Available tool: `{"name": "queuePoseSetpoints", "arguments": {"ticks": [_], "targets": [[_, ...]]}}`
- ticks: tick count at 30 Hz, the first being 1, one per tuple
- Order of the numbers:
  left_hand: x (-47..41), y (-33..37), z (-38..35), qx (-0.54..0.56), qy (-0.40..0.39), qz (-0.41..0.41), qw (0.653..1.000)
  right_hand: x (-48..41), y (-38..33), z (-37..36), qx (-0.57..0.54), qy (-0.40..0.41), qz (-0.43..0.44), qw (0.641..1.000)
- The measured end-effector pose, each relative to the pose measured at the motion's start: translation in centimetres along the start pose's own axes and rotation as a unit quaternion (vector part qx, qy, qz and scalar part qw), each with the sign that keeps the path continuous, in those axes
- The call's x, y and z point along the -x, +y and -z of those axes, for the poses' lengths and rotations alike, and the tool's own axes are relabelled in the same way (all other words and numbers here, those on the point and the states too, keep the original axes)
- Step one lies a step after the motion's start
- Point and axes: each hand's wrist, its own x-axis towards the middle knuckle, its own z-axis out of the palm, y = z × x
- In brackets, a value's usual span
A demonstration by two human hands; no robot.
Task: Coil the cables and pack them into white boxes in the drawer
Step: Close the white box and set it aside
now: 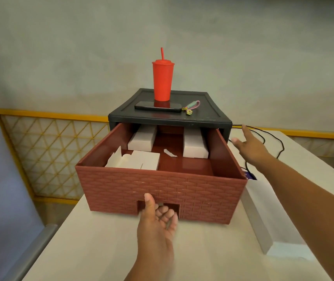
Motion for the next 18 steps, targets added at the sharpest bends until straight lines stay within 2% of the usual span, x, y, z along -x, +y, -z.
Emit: {"name": "queuePoseSetpoints", "arguments": {"ticks": [3, 5, 6, 8, 11, 14, 15, 16, 18], "targets": [[0.7, -1.2, 0.3, -0.075, -0.035, 0.011, 0.997, 3.5, 3.4, 1.0, 0.075, -0.060, -0.021, 0.995], [1.2, -2.3, 0.6, -0.168, -0.075, -0.026, 0.983, 5.8, 5.4, 1.2, 0.111, -0.111, -0.035, 0.987], [1.5, -2.9, 0.9, -0.241, -0.098, -0.064, 0.964, 6.7, 6.3, 1.2, 0.131, -0.121, -0.033, 0.984], [2.5, -3.9, 1.4, -0.381, -0.126, -0.146, 0.904, 8.5, 7.3, 0.7, 0.143, -0.089, -0.028, 0.985], [4.0, -5.5, 1.9, -0.527, -0.182, -0.222, 0.800, 10.8, 7.8, 0.1, 0.071, 0.018, -0.081, 0.994], [5.0, -7.0, 2.2, -0.680, -0.267, -0.249, 0.635, 12.7, 7.9, -0.5, 0.001, 0.089, -0.166, 0.982], [5.5, -7.3, 2.0, -0.711, -0.278, -0.254, 0.594, 13.5, 7.6, -0.6, -0.019, 0.104, -0.181, 0.978], [5.9, -7.4, 1.9, -0.728, -0.281, -0.258, 0.570, 14.2, 7.4, -0.8, -0.039, 0.117, -0.195, 0.973], [6.2, -7.6, 1.9, -0.743, -0.272, -0.259, 0.554, 15.5, 7.1, -1.0, -0.071, 0.138, -0.216, 0.964]]}}
